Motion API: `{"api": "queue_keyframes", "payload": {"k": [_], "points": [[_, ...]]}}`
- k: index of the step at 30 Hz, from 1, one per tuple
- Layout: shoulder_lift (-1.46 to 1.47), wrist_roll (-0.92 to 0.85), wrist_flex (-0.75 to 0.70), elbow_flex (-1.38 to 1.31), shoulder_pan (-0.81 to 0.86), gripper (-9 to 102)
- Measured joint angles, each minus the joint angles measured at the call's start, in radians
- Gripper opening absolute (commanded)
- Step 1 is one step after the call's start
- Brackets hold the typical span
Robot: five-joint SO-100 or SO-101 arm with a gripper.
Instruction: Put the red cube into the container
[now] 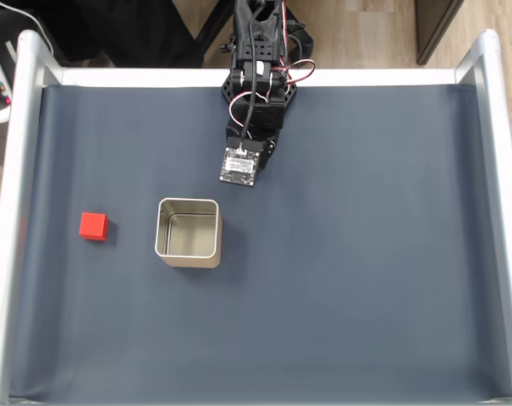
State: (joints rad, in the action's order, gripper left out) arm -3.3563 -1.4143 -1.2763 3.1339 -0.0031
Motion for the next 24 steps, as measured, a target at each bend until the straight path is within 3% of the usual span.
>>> {"api": "queue_keyframes", "payload": {"k": [5,24], "points": [[0.000,-0.121,-0.021,0.003,-0.021,0],[-0.002,-0.135,-0.025,0.003,-0.021,0]]}}
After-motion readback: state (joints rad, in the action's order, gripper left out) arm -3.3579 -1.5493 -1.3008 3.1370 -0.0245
